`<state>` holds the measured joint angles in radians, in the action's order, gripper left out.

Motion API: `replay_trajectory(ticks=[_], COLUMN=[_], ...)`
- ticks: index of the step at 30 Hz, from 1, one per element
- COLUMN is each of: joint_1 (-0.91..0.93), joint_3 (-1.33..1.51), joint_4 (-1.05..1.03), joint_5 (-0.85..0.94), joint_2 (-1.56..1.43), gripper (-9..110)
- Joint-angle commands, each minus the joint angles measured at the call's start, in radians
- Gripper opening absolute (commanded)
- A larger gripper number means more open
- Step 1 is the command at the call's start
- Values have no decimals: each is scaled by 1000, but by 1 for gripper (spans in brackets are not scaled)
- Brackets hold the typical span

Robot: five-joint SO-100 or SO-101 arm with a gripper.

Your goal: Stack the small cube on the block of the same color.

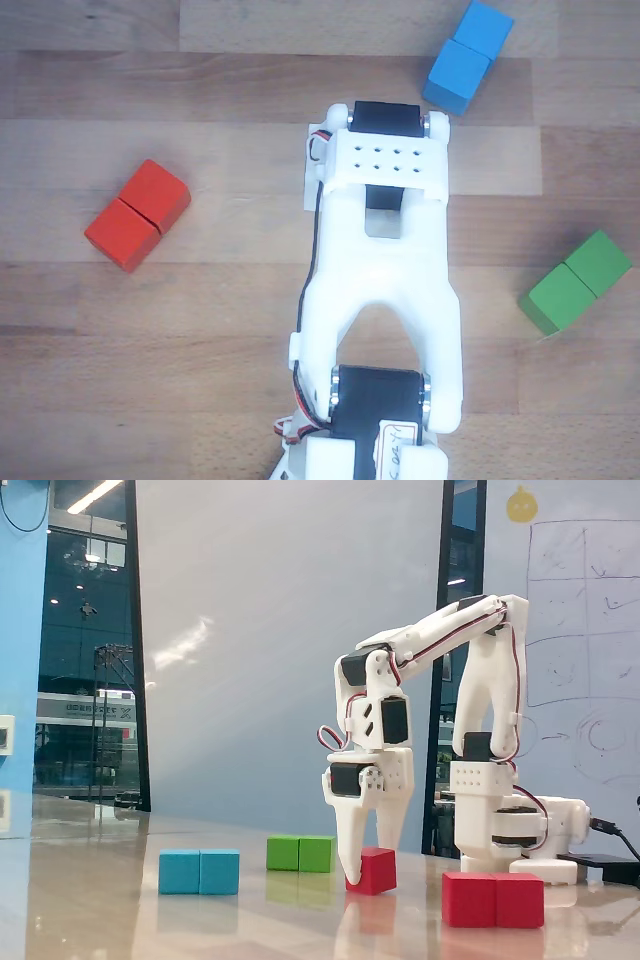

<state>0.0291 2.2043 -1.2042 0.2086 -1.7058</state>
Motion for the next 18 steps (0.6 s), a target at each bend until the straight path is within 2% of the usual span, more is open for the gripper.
replay_trajectory(ticks=[1, 18], joint_1=[9, 3], joint_3=[-23, -26], joint_4=[8, -9], joint_5=[-6, 5], joint_2=[-23, -161], gripper=[6, 6])
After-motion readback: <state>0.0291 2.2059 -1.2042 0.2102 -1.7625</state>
